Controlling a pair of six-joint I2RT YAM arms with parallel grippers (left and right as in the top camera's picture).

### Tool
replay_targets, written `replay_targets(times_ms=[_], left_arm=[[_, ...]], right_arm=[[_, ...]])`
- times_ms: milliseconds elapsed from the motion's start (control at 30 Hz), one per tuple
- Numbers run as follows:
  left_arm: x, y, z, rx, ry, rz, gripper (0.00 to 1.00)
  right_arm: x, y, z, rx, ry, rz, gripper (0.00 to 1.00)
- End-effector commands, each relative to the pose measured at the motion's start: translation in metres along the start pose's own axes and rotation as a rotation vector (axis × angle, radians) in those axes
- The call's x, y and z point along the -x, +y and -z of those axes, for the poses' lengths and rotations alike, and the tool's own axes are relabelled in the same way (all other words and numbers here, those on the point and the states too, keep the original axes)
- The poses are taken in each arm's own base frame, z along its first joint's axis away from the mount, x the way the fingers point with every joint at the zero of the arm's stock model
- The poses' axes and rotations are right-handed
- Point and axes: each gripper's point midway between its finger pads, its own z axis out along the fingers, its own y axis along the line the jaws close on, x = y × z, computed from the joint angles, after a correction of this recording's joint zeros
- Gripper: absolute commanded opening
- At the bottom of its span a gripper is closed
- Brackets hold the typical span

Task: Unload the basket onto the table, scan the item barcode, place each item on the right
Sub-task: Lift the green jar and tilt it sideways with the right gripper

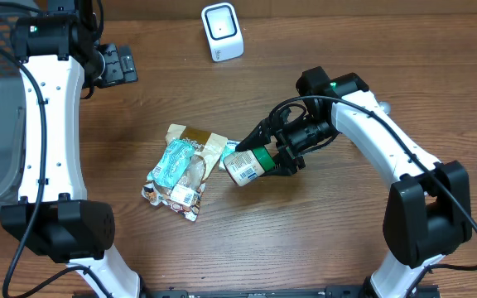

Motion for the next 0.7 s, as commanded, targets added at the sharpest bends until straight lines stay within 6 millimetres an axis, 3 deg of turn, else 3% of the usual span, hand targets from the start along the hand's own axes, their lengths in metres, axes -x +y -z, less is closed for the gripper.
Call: replay_targets(times_ms=[0, 533, 667], left_arm=[[0.004, 0.002, 0.01, -0.003, -0.03, 0.017, 0.99], [0.004, 0.002, 0.01, -0.003, -0.03, 0.017, 0.99], [0.004, 0.002, 0.01, -0.003, -0.03, 0.016, 0.99]], right_arm=[[-0.007, 0.016, 0.004, 0.052, 0.019, 0.029, 0.45], [-0.005, 0.017, 0.004, 0.053, 0.015, 0.04, 0.45], [0.008, 0.005, 0.004, -0.024, -0.051, 0.06, 0.41]])
